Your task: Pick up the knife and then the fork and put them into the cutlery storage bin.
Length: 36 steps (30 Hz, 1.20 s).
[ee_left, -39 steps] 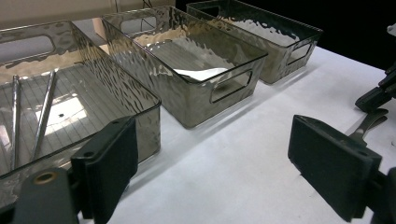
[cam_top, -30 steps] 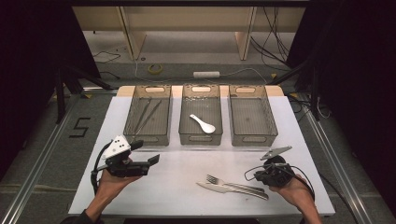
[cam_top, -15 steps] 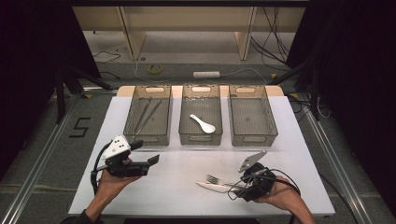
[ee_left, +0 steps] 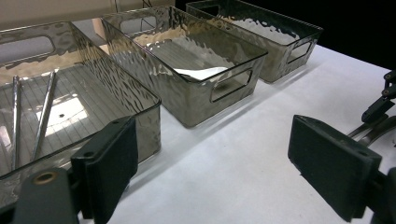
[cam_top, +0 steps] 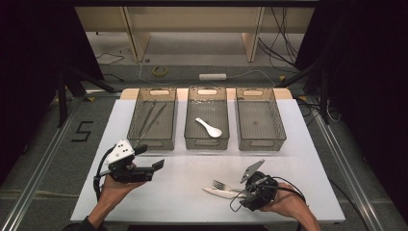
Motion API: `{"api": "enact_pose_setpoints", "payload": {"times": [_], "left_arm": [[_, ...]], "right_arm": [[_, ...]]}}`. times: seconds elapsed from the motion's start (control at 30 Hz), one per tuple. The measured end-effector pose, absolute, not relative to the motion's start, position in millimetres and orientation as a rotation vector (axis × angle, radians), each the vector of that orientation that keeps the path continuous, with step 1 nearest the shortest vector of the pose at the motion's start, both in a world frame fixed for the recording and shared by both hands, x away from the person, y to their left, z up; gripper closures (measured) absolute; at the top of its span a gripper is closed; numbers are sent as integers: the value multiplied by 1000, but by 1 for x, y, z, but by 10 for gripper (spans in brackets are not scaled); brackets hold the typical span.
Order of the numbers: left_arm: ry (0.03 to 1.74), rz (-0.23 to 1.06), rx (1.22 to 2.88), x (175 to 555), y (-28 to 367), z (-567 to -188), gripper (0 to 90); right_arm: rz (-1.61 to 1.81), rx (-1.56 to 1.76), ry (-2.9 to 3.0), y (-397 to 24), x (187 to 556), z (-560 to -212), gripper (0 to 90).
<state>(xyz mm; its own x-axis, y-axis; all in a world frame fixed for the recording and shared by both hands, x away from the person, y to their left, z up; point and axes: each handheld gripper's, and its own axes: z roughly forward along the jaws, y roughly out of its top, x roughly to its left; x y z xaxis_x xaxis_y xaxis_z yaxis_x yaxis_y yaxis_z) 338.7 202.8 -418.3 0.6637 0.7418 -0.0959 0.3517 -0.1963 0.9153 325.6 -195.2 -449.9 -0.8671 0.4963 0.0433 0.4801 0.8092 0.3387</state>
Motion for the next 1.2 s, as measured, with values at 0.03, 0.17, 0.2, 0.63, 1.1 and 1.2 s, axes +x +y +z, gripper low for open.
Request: {"api": "enact_pose_setpoints", "payload": {"times": [0.03,0.17,0.2,0.63,1.1,1.2], "left_arm": [[873,452,1802,339,203,-418,159],[875,451,1800,339,203,-418,159],[875,451,1799,339,203,-418,159],[873,452,1802,339,203,-419,159],[874,452,1803,338,203,-419,159],[874,454,1805,338,203,-419,159]], "right_arm": [[528,795,2942,-195,325,-450,469],[498,779,2945,-192,325,-452,517],[480,786,2938,-191,325,-452,527],[359,711,2965,-186,328,-457,647],[293,694,2986,-181,331,-457,723],[290,701,2989,-180,331,-457,733]]}}
